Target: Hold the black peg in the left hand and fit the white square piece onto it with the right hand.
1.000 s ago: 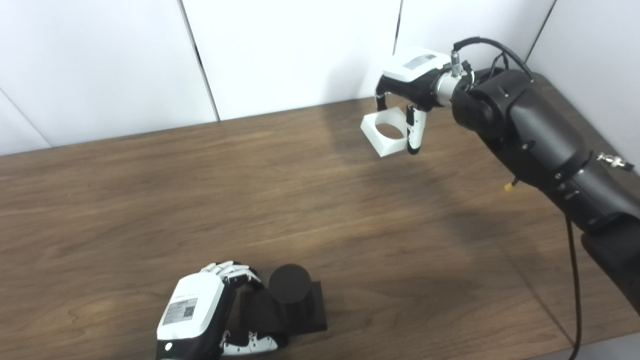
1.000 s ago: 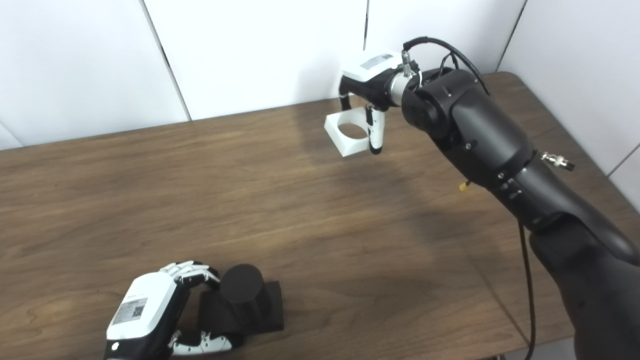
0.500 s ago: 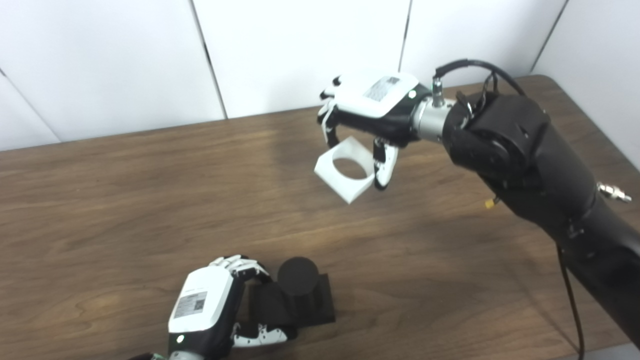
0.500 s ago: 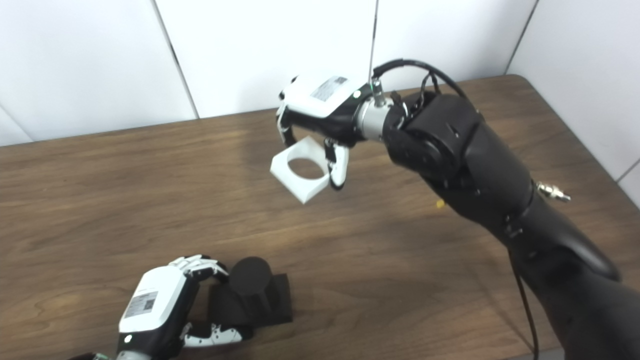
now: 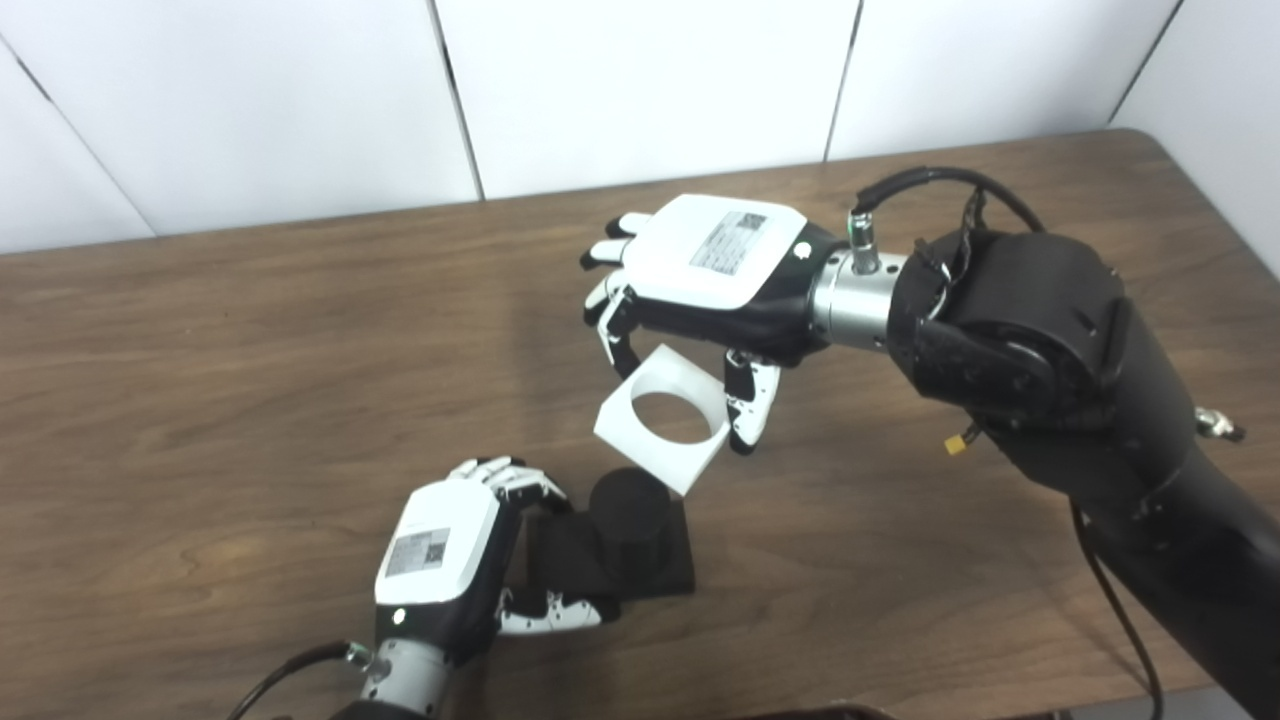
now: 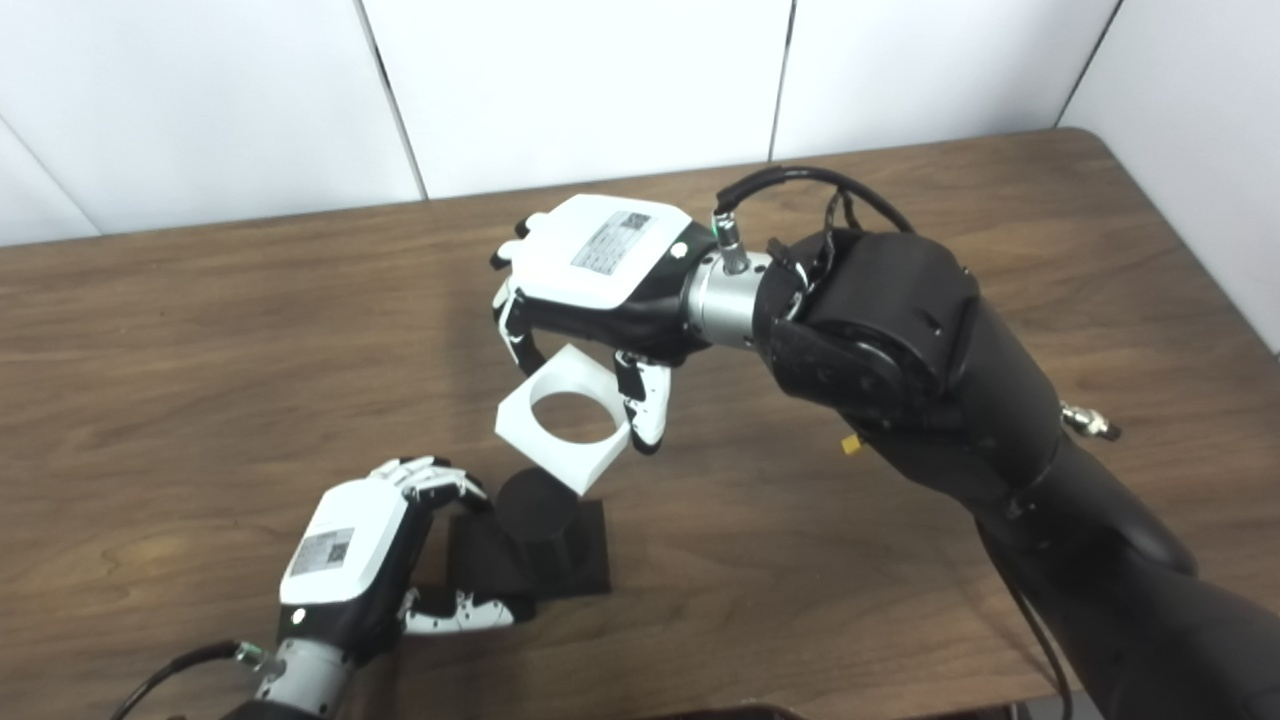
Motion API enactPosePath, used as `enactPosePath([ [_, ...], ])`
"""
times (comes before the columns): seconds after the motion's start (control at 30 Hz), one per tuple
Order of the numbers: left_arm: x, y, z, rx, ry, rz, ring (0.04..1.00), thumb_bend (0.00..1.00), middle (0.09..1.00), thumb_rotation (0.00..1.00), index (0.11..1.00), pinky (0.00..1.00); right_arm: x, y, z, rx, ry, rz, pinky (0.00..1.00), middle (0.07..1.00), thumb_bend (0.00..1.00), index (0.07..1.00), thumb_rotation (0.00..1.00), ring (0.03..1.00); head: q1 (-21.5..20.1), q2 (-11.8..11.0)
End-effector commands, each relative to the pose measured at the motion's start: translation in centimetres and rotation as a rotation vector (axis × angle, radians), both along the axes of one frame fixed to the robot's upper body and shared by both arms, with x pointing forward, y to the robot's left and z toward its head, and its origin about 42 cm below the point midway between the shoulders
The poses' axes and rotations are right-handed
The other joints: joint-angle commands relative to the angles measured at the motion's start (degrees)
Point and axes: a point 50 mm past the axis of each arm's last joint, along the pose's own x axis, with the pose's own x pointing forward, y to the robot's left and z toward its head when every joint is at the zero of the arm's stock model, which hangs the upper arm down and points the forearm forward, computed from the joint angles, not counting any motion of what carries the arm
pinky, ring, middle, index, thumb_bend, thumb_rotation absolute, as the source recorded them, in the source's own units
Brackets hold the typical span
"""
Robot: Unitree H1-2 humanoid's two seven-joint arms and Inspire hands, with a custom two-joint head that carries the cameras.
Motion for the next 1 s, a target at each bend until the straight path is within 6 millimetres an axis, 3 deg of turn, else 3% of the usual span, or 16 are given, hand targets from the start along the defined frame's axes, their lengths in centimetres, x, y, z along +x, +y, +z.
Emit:
enactPosePath([
  [0.0, 0.1, -0.9, -1.0, 0.005, 0.064, 0.004, 0.844, 0.52, 0.763, 0.05, 0.487, 0.89, -0.6, 0.3, 1.4, 0.006, -0.057, 0.036, 1.0, 0.825, 0.53, 0.483, 0.14, 0.95, -0.05, 0.15],
  [0.4, 0.3, -1.7, -0.3, -0.007, 0.046, -0.005, 0.846, 0.52, 0.763, 0.05, 0.486, 0.89, -1.8, -0.1, 0.8, 0.0, 0.013, 0.056, 1.0, 0.822, 0.52, 0.485, 0.13, 0.966, 0.76, 0.59],
  [0.97, 0.6, -2.0, -0.3, 0.003, 0.046, -0.006, 0.845, 0.52, 0.762, 0.05, 0.486, 0.89, -1.2, 0.6, -1.1, -0.002, -0.019, 0.095, 1.0, 0.829, 0.53, 0.483, 0.13, 0.981, 1.19, 0.37],
])
